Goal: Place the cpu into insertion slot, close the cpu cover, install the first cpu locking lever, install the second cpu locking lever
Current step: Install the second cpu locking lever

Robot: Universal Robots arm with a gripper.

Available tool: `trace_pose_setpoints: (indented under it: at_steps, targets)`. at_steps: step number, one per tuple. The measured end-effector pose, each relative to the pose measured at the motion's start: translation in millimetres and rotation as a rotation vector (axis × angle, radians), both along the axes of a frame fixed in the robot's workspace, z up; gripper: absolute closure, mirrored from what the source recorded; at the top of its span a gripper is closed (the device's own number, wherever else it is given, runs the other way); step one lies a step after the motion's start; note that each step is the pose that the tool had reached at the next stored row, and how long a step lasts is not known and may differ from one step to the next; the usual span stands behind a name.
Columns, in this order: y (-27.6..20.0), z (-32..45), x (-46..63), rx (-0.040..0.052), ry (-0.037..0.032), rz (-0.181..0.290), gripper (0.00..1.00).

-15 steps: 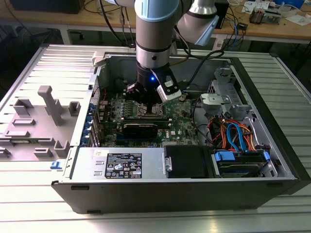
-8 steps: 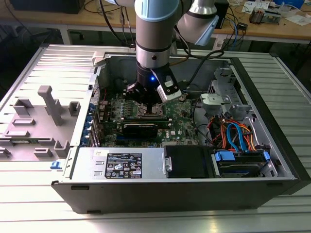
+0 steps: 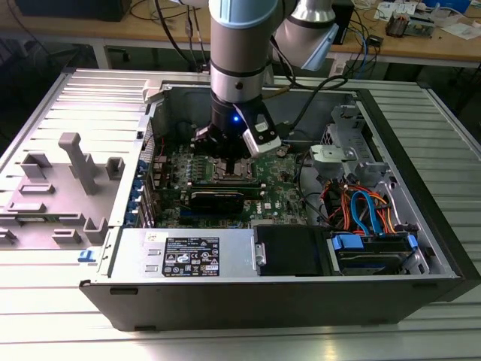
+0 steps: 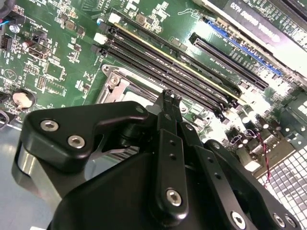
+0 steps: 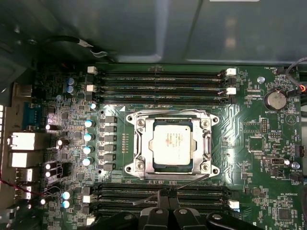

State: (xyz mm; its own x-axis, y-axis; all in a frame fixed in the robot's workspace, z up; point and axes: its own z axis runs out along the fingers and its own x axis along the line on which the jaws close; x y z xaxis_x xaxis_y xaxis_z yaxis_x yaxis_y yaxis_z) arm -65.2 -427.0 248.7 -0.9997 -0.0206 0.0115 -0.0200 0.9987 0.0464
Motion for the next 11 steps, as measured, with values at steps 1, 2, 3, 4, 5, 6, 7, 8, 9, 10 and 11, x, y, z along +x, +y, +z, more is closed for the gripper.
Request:
trace_pose_setpoints:
  at_steps: [1,2,3,4,5,6,7,8,9,10,11]
  targets:
    - [-0.1,0.1,0.1,-0.0001,0.0027,0.000,0.89]
    - [-0.2,0.3,0.0,-0.0006,0.0094,0.001,0.89]
    - [-0.4,0.2,0.0,0.0014,0.0183,0.005,0.89]
    - [-0.8,0.2,-0.4,0.0050,0.0239,0.011,0.89]
    - [-1.3,0.2,-1.8,0.0102,0.0265,0.019,0.89]
    - [-1.8,0.1,-2.7,0.0135,0.0276,0.024,0.89]
    - [-2.2,0.0,-3.6,0.0160,0.0281,0.028,0.89]
    - [-2.8,0.0,-4.8,0.0182,0.0288,0.033,0.89]
    - [-3.1,-0.1,-5.8,0.0197,0.0294,0.037,0.89]
    - [-4.0,-0.1,-8.3,0.0223,0.0307,0.045,0.89]
    - [-4.6,-0.3,-9.2,0.0234,0.0314,0.048,0.89]
